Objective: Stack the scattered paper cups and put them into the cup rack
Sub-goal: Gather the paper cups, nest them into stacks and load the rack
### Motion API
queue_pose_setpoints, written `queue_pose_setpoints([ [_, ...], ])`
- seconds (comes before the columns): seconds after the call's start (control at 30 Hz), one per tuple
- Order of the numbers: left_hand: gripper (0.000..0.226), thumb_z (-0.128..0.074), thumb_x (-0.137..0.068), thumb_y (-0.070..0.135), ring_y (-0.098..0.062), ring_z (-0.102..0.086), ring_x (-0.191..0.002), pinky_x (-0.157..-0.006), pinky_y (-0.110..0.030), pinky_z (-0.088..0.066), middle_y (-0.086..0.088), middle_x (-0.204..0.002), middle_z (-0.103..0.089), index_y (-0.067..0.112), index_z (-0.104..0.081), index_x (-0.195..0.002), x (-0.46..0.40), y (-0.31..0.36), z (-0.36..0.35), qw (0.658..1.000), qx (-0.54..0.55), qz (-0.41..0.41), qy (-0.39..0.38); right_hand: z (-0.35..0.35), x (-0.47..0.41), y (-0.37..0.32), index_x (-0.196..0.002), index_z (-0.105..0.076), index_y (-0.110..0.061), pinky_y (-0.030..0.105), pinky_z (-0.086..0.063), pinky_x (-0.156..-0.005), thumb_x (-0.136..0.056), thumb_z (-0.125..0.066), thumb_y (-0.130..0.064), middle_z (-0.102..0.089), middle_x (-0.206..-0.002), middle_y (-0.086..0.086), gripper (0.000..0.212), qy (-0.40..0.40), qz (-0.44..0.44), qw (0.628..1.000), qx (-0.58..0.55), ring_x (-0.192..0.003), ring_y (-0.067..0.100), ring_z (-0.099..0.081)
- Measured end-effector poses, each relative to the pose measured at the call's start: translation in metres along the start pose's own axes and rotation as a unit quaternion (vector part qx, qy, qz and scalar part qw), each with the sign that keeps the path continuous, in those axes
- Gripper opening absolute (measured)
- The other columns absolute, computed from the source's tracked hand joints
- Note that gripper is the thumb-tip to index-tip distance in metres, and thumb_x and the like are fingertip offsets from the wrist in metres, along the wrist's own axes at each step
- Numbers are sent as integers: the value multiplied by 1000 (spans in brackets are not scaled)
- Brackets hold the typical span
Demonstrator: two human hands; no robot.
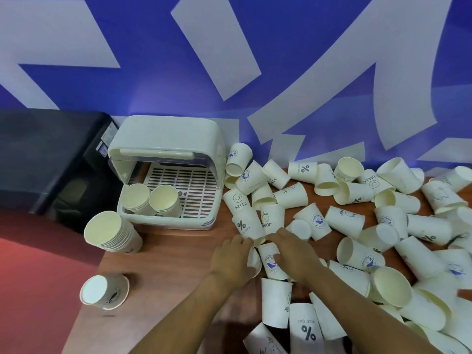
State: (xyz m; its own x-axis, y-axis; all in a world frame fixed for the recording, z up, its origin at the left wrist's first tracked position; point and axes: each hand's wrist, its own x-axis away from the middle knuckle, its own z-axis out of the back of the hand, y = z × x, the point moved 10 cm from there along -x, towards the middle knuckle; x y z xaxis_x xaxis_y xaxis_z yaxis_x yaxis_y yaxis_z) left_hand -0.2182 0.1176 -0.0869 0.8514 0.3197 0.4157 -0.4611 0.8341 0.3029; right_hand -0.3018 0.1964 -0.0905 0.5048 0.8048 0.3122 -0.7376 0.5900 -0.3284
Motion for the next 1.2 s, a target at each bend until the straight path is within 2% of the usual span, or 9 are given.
queue_pose_setpoints([
  [0.27,47,-69,-74,33,-26,-55,-100,-71,-32,-42,-3,-108,-52,21,-33,-100,23,-44,28,991,115,38,48,16,11,-1,-118,-58,-21,29,-47,-84,-95,-46,-26,-52,-113,0,27,8,-18,1000,8,-103,15,-52],
  [0.37,63,-72,-74,32,-27,-55,-107,-81,-31,-47,-8,-120,-50,16,-33,-121,34,-62,38,981,171,61,73,32,18,-4,-114,-60,-21,26,-46,-80,-94,-47,-27,-54,-109,0,24,32,-19,999,-4,-99,14,-53],
  [0.43,85,-74,-75,27,-25,-47,-122,-88,-21,-37,-8,-134,-39,16,-23,-142,44,-69,44,972,210,61,82,43,22,-7,-112,-60,-20,23,-43,-77,-94,-48,-26,-54,-108,0,23,42,-23,999,-15,-98,13,-52],
  [0.5,93,-73,-75,23,-21,-44,-120,-84,-15,-30,-5,-133,-31,18,-15,-148,51,-75,46,970,220,68,80,54,24,-12,-110,-60,-19,23,-42,-73,-94,-48,-26,-53,-105,-1,21,56,-24,998,-14,-96,13,-52],
  [0.6,75,-73,-71,21,-14,-42,-98,-78,-17,-32,-1,-116,-30,16,-34,-136,57,-83,50,964,240,71,90,68,27,-21,-108,-60,-19,25,-41,-72,-93,-48,-24,-53,-102,-2,20,73,-26,997,-15,-96,14,-52],
  [0.67,66,-73,-68,22,-14,-47,-97,-73,-20,-36,1,-114,-39,18,-42,-126,60,-85,49,959,264,59,84,75,28,-32,-109,-61,-19,27,-41,-74,-92,-48,-21,-53,-102,-2,21,83,-22,996,-26,-99,14,-51],
  [0.83,56,-74,-69,13,2,-52,-83,-58,-7,-39,6,-104,-57,26,-41,-112,72,-92,54,930,352,38,95,81,26,-58,-107,-62,-19,31,-45,-78,-92,-49,-22,-57,-101,-1,20,89,-19,995,-41,-96,15,-54],
  [1.03,68,-78,-61,31,4,-54,-99,-79,-17,-47,11,-114,-57,35,-43,-119,87,-119,67,916,379,23,131,84,21,-97,-106,-64,-18,35,-48,-78,-91,-51,-23,-58,-101,-1,21,109,-5,993,-36,-94,16,-55],
  [1.2,65,-66,-60,70,-9,-53,-108,-91,-36,-47,19,-115,-57,43,-46,-116,99,-148,81,930,325,49,162,88,12,-137,-105,-64,-20,24,-40,-69,-92,-51,-25,-55,-97,-7,19,138,25,990,-33,-89,9,-51],
])
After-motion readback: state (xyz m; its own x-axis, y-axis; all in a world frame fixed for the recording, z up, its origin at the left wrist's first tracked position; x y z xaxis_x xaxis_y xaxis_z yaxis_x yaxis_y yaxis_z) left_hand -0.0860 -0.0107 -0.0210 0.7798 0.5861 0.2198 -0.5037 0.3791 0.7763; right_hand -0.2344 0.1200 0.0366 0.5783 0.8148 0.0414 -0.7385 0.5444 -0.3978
